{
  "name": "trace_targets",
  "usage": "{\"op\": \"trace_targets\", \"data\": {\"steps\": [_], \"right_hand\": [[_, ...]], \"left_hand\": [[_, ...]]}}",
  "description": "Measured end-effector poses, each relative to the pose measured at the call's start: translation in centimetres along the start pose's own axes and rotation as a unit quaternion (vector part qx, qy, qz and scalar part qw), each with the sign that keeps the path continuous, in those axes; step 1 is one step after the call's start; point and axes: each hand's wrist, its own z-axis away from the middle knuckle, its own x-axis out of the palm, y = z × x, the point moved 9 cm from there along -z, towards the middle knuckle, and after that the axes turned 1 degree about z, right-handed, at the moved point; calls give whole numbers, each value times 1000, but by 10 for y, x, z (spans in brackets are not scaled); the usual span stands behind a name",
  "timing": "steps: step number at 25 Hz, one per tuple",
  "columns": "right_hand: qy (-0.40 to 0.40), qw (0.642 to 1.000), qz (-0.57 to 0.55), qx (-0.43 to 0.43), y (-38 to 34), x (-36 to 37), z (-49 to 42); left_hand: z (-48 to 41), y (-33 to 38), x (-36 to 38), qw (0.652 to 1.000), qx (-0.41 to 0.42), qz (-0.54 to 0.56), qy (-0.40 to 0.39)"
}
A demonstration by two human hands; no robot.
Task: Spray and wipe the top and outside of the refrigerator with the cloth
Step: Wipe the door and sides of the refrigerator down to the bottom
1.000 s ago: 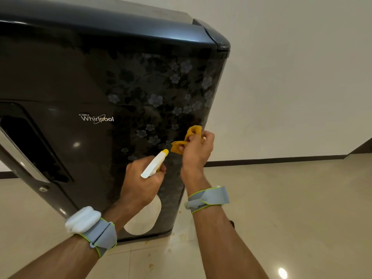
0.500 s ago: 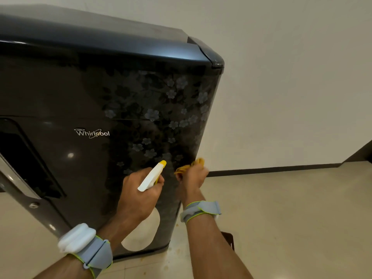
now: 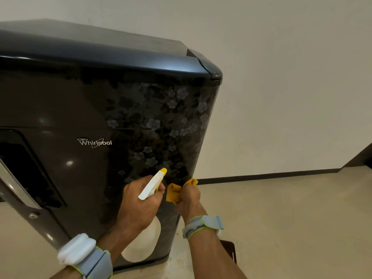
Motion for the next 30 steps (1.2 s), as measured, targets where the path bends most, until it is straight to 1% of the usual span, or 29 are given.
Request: {"op": "trace_targets", "data": {"steps": [1,3,5,6,7,8,9,10,11,12,13,14,16,17,18,19,20,21,22,23,24,25,26,28,29,30], "right_hand": [[-25,999,-14,18,5,4,-2],[-41,999,-29,4,-2,9,0],[-28,997,-33,-63,-27,8,8],[1,993,2,-122,-42,5,18],[37,976,73,-200,-57,3,33],[55,947,130,-290,-68,6,52],[50,905,189,-377,-75,15,74],[32,870,239,-431,-71,25,87],[13,848,274,-454,-62,32,95],[-7,842,294,-453,-52,34,90],[-19,852,295,-431,-45,30,81],[-22,874,271,-402,-45,22,70],[-11,940,147,-308,-49,3,49],[1,953,85,-290,-57,0,50],[6,949,49,-312,-70,2,60],[7,926,55,-375,-85,7,76],[2,881,93,-463,-98,17,98],[-11,812,168,-558,-103,32,125],[-33,726,268,-632,-93,50,143],[-66,632,380,-672,-71,67,146],[-90,555,471,-680,-50,73,137],[-99,515,518,-676,-36,69,125],[-96,544,506,-662,-38,59,115],[-61,698,345,-625,-70,37,111],[-44,741,274,-611,-84,37,119],[-43,737,256,-624,-90,49,136]], "left_hand": [[0,-2,-2,1000,1,1,3],[0,-6,-4,1000,-2,6,3],[0,-8,-2,1000,-6,8,-1],[1,-8,-2,1000,-9,8,-1],[1,-8,-2,1000,-12,7,0],[2,-8,-2,1000,-12,7,3],[1,-8,-2,1000,-11,12,7],[1,-11,-4,1000,-16,17,13],[1,-15,-7,999,-23,20,21],[1,-18,-10,999,-29,22,28],[2,-21,-13,999,-32,20,30],[4,-22,-15,999,-32,17,27],[7,-28,-22,999,-38,11,24],[8,-32,-27,999,-45,9,27],[10,-36,-32,998,-50,7,31],[11,-38,-35,998,-52,3,33],[11,-41,-37,998,-57,-2,36],[13,-45,-41,997,-62,-5,41],[15,-47,-44,997,-66,-5,46],[16,-48,-47,997,-67,-5,48],[18,-50,-49,996,-69,-6,51],[20,-53,-54,996,-74,-3,57],[22,-55,-59,995,-78,3,64],[23,-56,-67,993,-82,5,79],[23,-57,-70,993,-85,-2,87],[23,-58,-73,992,-89,-11,93]]}}
